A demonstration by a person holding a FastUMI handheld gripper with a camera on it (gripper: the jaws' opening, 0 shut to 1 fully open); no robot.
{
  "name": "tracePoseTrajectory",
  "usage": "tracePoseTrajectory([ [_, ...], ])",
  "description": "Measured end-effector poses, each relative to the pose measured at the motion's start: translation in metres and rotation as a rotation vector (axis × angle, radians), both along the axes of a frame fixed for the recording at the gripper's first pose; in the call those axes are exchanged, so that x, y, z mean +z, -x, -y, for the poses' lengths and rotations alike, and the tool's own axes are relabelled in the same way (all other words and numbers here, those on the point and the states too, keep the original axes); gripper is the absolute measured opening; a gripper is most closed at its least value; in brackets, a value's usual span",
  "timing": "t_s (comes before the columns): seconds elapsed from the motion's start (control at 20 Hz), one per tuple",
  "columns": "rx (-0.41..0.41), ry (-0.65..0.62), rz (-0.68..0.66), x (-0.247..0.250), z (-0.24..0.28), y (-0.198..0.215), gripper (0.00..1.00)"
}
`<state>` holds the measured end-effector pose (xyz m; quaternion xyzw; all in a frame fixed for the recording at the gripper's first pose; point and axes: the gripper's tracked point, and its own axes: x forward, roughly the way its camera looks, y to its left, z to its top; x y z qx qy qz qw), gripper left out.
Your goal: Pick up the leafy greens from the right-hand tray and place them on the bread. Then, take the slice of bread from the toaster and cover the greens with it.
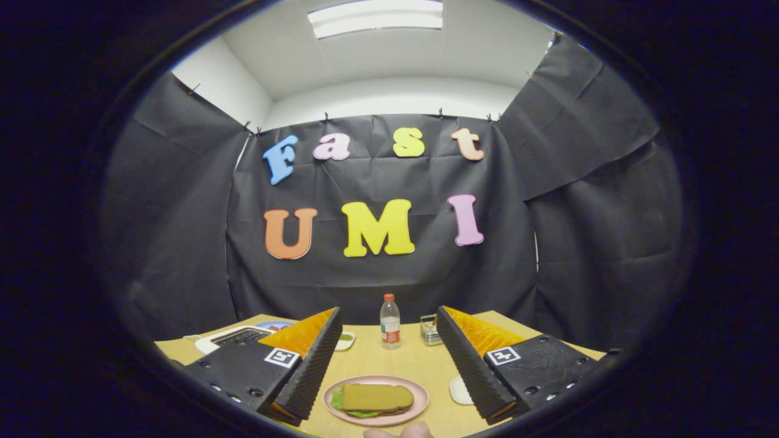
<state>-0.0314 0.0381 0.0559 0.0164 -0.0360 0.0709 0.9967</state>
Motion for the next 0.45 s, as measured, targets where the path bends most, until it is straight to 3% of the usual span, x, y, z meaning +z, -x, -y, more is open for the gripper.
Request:
tracePoseTrajectory([
  [0.45, 0.002, -0.002, -0.009, -0.0036, -0.0122, -0.0042, 0.95],
])
